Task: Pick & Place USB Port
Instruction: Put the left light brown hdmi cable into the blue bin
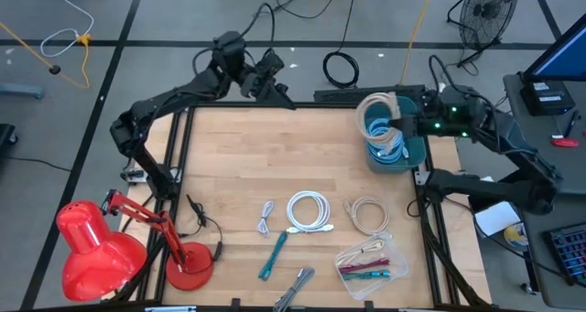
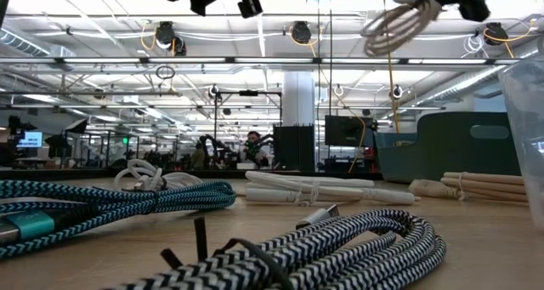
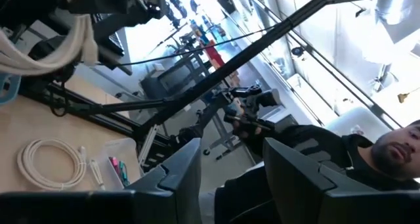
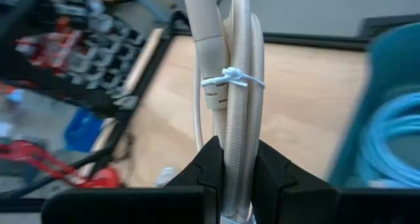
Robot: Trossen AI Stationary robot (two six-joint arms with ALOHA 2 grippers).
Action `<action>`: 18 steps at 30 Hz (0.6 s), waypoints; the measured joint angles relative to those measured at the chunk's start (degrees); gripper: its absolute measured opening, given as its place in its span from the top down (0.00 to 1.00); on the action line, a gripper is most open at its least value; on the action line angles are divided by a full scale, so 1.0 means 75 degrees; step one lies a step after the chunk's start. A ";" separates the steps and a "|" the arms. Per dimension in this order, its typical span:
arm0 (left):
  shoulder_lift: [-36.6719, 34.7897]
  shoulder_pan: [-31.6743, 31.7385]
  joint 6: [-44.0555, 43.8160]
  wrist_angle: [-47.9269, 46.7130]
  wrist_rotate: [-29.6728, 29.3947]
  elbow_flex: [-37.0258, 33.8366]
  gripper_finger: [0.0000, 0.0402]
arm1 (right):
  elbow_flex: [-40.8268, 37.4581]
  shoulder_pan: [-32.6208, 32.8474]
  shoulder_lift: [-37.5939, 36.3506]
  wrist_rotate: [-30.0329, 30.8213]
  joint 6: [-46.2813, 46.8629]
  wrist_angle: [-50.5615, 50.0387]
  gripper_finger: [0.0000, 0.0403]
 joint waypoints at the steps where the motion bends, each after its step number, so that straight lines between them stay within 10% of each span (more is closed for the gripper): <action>1: 0.0000 -0.0026 0.0046 -0.0024 -0.0049 0.0000 0.58 | 0.0000 -0.0190 -0.0011 -0.0001 -0.0171 -0.0164 0.92; 18: 0.0006 -0.0520 0.0436 -0.0234 -0.0226 -0.0003 0.58 | -0.0988 -0.2197 0.0691 0.0503 -0.1396 -0.1186 0.92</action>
